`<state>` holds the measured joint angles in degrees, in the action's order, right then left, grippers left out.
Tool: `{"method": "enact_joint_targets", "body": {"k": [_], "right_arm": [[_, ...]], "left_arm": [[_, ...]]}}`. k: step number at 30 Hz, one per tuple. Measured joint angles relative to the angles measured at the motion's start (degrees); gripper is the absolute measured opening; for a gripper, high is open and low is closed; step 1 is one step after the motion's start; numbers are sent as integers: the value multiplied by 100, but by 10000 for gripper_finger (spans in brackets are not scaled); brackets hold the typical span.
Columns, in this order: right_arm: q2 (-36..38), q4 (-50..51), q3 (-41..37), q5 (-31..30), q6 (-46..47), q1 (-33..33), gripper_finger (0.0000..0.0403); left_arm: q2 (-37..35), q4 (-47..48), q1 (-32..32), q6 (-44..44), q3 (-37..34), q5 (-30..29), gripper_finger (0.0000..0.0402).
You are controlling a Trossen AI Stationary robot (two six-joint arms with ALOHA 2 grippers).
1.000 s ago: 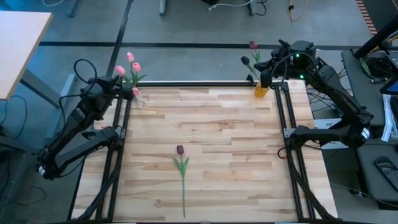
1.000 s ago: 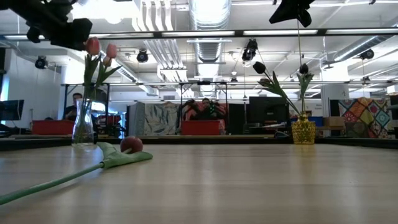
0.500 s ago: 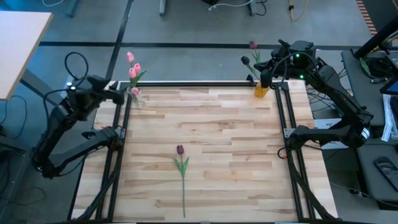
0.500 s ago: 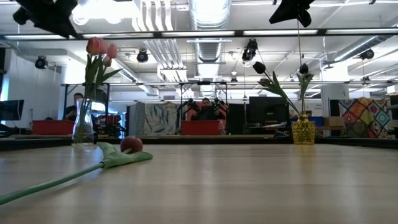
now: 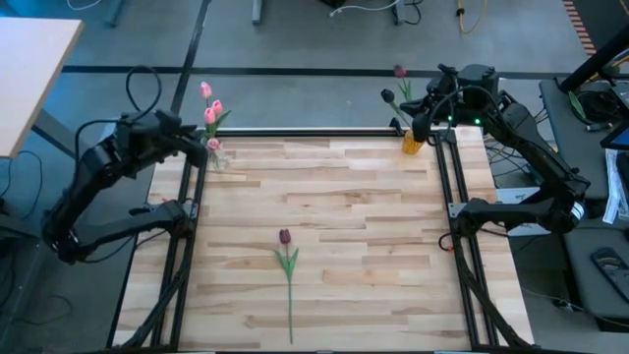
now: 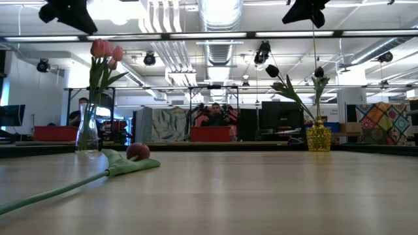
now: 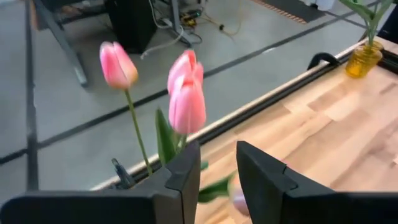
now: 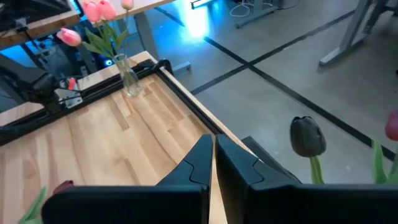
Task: Sort flowers into vase by color
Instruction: Put the red flower into the yellow vase
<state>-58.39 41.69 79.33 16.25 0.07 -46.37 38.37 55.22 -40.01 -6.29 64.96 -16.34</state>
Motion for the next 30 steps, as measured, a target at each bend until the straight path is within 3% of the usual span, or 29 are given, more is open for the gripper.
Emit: {"method": "enact_joint_targets", "body": {"k": [3,9,20,30], "right_arm": [[0,0,0,77,-14,0,13],[-42,1,0,85,-184,0,13],[-175,64,0,85,-397,0,13],[-175,336,0,88,-731,0,13]], "left_arm": [[150,18,315,18,269,-369,90],[460,40,894,63,757,-386,90],[1754,121,2050,58,1698,-698,90],[3076,452,3144,-870,2663,-720,90]]}}
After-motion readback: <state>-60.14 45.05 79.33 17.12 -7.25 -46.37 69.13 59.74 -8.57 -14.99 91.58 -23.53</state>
